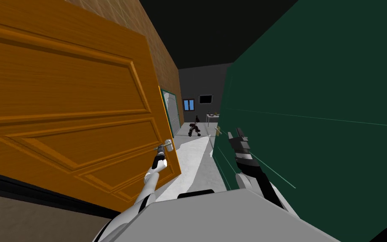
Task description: Push the door open
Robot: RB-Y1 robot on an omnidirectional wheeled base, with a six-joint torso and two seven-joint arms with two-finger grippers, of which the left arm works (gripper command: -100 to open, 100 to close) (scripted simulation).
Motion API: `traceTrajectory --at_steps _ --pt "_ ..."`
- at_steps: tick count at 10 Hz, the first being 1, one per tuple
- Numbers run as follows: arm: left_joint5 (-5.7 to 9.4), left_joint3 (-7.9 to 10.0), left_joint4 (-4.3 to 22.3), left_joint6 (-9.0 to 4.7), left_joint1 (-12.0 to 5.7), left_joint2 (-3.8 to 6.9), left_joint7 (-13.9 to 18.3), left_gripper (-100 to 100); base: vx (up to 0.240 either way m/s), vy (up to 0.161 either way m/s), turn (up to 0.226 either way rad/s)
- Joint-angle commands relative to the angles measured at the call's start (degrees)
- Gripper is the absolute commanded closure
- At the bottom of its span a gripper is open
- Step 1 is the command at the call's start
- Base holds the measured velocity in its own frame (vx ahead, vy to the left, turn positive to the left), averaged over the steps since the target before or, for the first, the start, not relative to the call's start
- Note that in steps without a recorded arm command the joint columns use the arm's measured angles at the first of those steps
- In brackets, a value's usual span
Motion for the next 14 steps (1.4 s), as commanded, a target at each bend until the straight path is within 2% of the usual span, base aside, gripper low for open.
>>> traceTrajectory --at_steps 1,9,11,14 --pt "0.20 0.79 0.2 -0.29 -0.29 0.46 -0.2 100 0.166 -0.039 0.044" --pt "1.46 6.23 -0.2 -0.31 0.39 1.66 -1.8 100 0.198 -0.048 0.057" --pt "1.52 6.49 0.4 -0.57 0.48 1.92 -1.8 100 0.122 -0.020 0.043" --pt "2.01 8.84 -0.1 -0.45 0.79 2.34 -2.6 100 0.172 -0.012 0.047"
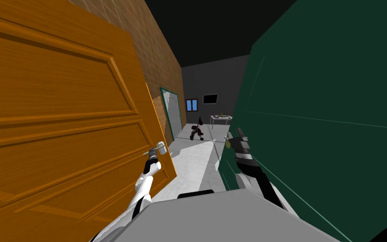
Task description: Push the door open
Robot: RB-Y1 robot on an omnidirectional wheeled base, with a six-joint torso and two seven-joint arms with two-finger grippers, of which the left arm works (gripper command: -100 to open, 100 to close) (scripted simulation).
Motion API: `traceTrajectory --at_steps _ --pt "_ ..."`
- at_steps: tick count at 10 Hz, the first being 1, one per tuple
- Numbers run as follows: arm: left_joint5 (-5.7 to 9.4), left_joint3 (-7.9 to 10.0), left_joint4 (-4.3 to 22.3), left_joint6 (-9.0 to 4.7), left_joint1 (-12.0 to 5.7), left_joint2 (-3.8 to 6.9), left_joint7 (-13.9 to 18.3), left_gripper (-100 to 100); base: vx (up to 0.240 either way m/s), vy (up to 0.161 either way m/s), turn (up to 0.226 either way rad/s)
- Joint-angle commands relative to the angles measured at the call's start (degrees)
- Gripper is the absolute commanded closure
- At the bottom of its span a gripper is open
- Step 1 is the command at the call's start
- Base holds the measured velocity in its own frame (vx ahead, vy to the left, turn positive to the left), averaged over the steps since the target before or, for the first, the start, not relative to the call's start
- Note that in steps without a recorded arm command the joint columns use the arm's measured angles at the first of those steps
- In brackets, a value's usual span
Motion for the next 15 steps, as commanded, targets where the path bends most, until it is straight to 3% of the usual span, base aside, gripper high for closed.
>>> traceTrajectory --at_steps 1,7,10,15 --pt "0.27 1.11 0.0 -0.44 -0.30 0.54 -0.3 100 0.210 -0.004 0.050" --pt "1.15 5.51 -0.6 -0.38 0.24 1.15 -1.8 100 0.192 -0.013 0.044" --pt "1.33 6.38 -0.4 -0.30 0.58 1.42 -2.0 100 0.138 -0.010 0.039" --pt "2.14 10.92 -1.2 -0.34 1.04 1.79 -3.6 100 0.184 0.013 0.036"
